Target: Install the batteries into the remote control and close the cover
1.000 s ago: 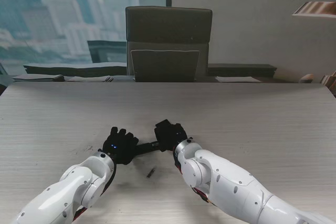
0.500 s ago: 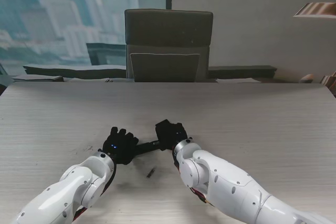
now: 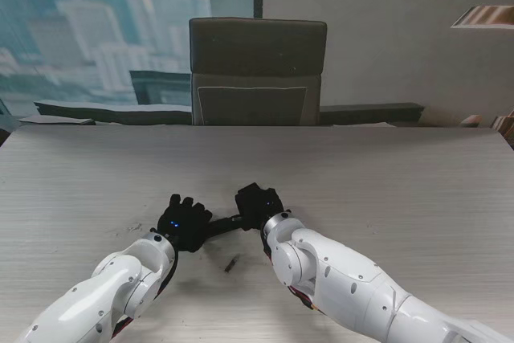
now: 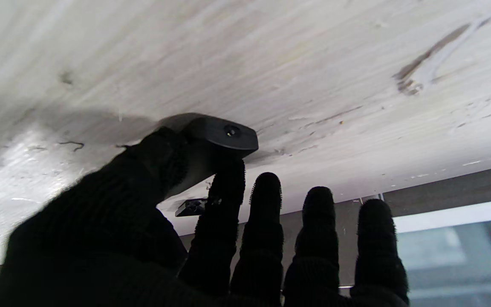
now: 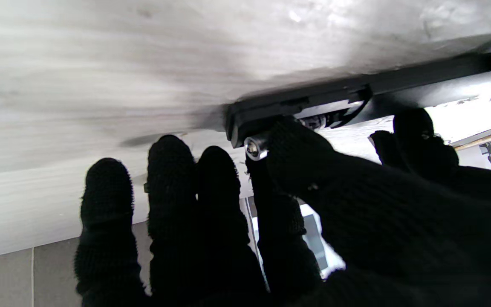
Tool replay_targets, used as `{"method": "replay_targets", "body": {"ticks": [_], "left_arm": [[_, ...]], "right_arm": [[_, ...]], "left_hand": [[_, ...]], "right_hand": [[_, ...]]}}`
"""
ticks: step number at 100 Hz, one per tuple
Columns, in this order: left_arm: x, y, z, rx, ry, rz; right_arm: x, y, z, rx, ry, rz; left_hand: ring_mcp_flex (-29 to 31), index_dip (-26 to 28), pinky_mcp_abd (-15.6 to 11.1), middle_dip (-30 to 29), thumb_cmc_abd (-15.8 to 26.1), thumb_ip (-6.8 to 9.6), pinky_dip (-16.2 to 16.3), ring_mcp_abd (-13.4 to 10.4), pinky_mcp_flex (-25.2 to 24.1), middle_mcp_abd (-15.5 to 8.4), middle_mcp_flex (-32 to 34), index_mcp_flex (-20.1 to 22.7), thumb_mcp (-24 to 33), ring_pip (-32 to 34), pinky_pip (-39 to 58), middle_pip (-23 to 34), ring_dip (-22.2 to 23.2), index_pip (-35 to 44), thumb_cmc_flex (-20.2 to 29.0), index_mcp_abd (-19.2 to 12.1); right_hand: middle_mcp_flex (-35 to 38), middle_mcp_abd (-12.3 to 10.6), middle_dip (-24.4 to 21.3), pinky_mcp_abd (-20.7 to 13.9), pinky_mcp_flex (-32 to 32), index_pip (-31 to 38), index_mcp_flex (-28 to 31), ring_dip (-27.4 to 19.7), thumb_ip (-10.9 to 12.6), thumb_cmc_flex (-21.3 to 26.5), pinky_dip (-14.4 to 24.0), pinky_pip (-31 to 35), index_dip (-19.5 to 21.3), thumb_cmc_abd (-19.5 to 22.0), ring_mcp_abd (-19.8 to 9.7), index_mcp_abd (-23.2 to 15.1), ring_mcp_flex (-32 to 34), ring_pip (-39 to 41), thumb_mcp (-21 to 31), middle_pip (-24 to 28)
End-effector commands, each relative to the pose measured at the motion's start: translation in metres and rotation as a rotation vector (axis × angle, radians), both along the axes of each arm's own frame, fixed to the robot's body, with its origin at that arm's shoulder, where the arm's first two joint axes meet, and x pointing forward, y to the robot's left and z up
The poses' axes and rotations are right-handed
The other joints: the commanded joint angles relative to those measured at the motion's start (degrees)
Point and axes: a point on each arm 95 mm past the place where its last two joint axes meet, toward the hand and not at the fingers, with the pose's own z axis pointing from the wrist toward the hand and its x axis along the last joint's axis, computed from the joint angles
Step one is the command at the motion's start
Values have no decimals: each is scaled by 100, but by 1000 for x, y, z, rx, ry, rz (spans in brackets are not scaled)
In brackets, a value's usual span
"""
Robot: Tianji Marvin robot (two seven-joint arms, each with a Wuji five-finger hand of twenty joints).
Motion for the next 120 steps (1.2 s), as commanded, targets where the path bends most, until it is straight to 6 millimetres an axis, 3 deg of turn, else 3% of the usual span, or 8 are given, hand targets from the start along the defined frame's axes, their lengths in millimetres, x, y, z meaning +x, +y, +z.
{"method": "replay_targets", "body": {"ticks": [1, 17, 30, 62, 74, 104, 120], "left_arm": [[-7, 3, -14, 21, 50, 8], [-7, 3, -14, 21, 50, 9], [-7, 3, -14, 21, 50, 9], [-7, 3, -15, 23, 51, 7], [-7, 3, -15, 24, 52, 4], [-8, 1, -14, 29, 47, -5], [-8, 1, -14, 28, 30, -7]], "right_arm": [[-4, 5, -3, 2, 22, 15], [-4, 5, -4, -2, 21, 23], [-6, 4, -2, -6, 11, 28], [-8, 1, 6, 19, -21, 6], [-8, -1, 10, 23, -40, 2], [-5, -11, 19, -9, -71, -16], [-5, -15, 22, -32, -67, -26]], "left_hand": [[-2, 55, 36, -11, 10, -25, -130, 66, -20, -10, 80, 559, 73, -26, 5, 63, -18, 437, 217, -798], [-1, 50, 31, -12, 15, -26, -130, 59, -19, -5, 79, 558, 68, -26, 5, 60, -19, 439, 216, -790], [-1, 49, 31, -12, 16, -22, -130, 71, -20, -12, 77, 561, 70, -25, 5, 59, -19, 441, 212, -784], [-30, 48, 25, -14, 16, -18, -132, 57, -31, -2, 62, 571, 54, -32, 0, 55, -22, 448, 205, -816], [-34, 44, 29, -13, 36, -15, -131, 64, -31, 4, 63, 572, 46, -31, 3, 57, -22, 443, 190, -791], [-34, 35, 37, -17, 169, 6, -136, 68, -43, 3, 72, 579, -79, -35, -7, 51, -23, 424, 48, -777], [-32, 30, 38, -21, 257, 148, -135, 80, -45, 10, 65, 530, 95, -40, -3, 43, -17, 230, -305, -665]], "right_hand": [[-80, 170, 16, 109, 26, 248, 91, 90, 134, 157, 92, 102, 23, 83, 66, -129, 6, 125, 117, 245], [-125, 141, -7, 83, 47, 77, 87, 53, 98, -1, 100, 108, -232, -361, 57, -104, -29, 38, 120, 129], [-240, 141, 21, 54, 37, -148, -249, 17, 50, -172, 96, 93, -400, -532, 25, -104, -77, -58, 70, 31], [-282, 132, 453, 50, 38, -611, -356, -15, 382, -971, 94, 84, -248, -78, 28, -53, -103, -170, -211, -162], [-277, 135, 488, 50, 39, -726, -402, -23, 526, -1057, 94, 84, -115, 162, 32, -26, -62, -185, -362, -190], [259, 93, 479, 145, 293, -228, -65, -52, 238, -983, 99, 147, -117, 342, 128, -263, 311, -108, -602, -208], [815, 161, 508, 297, 679, -71, 450, -71, 245, -1065, 176, 388, -107, 566, 259, -261, 811, 115, -730, -188]]}}
